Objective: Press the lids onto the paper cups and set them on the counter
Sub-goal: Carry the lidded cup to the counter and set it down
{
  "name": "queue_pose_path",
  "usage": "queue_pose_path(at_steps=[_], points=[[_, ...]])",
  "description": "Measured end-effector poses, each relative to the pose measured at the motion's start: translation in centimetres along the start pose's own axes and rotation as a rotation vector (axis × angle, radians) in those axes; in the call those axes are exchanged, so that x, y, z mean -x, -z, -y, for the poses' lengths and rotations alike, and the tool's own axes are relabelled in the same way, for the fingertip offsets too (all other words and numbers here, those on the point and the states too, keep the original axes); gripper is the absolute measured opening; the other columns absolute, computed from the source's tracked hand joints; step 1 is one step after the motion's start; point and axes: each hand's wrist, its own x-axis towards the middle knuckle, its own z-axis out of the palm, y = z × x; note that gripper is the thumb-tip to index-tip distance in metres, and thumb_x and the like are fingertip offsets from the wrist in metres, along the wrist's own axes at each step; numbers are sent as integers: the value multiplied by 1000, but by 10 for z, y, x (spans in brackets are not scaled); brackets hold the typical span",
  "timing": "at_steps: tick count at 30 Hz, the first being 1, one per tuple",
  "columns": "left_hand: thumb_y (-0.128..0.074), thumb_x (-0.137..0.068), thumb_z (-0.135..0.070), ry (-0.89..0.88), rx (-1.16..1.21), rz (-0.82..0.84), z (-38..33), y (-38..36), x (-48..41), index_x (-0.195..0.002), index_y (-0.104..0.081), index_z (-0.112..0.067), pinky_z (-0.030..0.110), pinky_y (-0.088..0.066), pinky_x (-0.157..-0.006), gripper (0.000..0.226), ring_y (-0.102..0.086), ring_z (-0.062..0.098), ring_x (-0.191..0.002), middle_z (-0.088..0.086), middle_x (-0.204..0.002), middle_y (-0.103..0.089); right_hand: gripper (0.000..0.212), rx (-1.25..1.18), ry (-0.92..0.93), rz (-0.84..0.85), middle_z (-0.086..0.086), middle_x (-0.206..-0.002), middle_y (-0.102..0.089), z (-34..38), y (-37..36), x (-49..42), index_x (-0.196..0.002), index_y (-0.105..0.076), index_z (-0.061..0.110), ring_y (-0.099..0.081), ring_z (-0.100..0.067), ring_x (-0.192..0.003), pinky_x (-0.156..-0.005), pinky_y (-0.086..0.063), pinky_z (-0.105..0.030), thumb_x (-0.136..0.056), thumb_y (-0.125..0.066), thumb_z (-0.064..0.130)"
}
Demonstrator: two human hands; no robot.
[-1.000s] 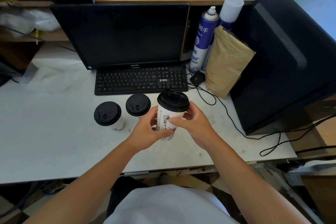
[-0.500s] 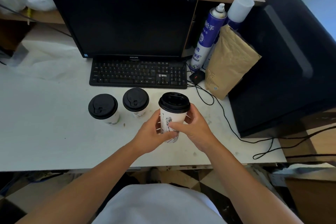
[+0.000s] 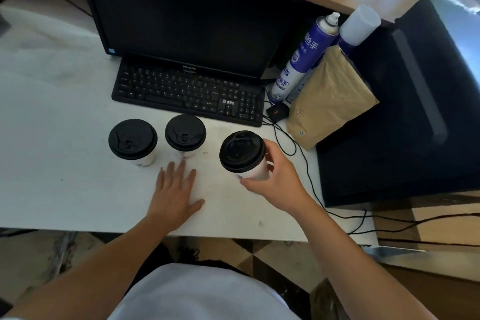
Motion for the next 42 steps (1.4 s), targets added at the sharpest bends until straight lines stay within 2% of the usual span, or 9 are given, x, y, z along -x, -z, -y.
queue_pose_path(at_steps=[3,9,15,20,24,27,30,37,42], points=[[-29,-90,-70,-11,-55,-36,0,-12,0,-155,-37,-11,54,6,-123,89,-19,49,-151,25,-165,-22,77,84,35,4,21,-128,-58,4,5,-4,-134,-49,36,-54,4,-119,-92,-44,-8,-70,-89,20],[-29,-93,-68,-23,-46,-127,3,-25,0,-156,-38,-11,61,-12,-124,85,-17,46,-153,21,-167,-21,80,326,133,3,9,-134,-55,7,20,-13,-140,-47,29,-51,-9,-124,-103,-47,-32,-70,-86,22],[-29,-93,-67,-27,-40,-199,4,-28,-1,-156,-38,-12,61,-14,-124,84,-16,44,-154,19,-167,-20,81,830,433,-77,-9,-134,-56,30,40,-24,-141,-52,13,-51,-32,-122,-102,-44,-46,-66,-81,8],[-28,-94,-68,-31,-39,-223,5,-32,-1,-157,-37,-13,60,-14,-124,84,-10,40,-155,19,-167,-21,79,1277,516,-118,-14,-122,-59,49,42,-34,-132,-58,14,-54,-39,-108,-102,-38,-50,-57,-77,1],[-28,-94,-68,-33,-38,-238,5,-33,-1,-157,-37,-13,60,-14,-124,83,-11,40,-155,18,-167,-22,75,1508,458,-3,-15,-124,-54,74,33,-28,-134,-51,15,-49,-39,-112,-108,-32,-51,-63,-75,5],[-28,-94,-68,-32,-32,-252,6,-34,-2,-157,-37,-13,60,-14,-124,84,-6,37,-154,18,-167,-22,63,1682,399,114,-13,-127,-49,82,15,-24,-134,-46,15,-45,-37,-115,-105,-31,-50,-77,-72,18],[-30,-93,-68,-36,-25,-256,6,-34,-1,-156,-38,-13,60,-15,-124,84,-12,41,-155,19,-167,-23,51,1847,409,245,-15,-128,-51,70,-5,-26,-133,-49,11,-45,-38,-118,-105,-32,-52,-87,-66,24],[-31,-93,-68,-39,-17,-250,6,-33,-1,-155,-40,-13,60,-14,-124,83,-18,44,-153,19,-166,-24,49,1971,379,253,-16,-132,-50,60,0,-38,-134,-50,9,-45,-39,-124,-110,-30,-53,-90,-63,25],[-30,-93,-68,-33,-21,-237,6,-33,-2,-155,-39,-13,59,-13,-124,83,-18,44,-153,18,-167,-23,54,1945,371,233,-16,-131,-51,60,8,-37,-135,-49,10,-45,-39,-123,-110,-31,-53,-87,-68,25]])
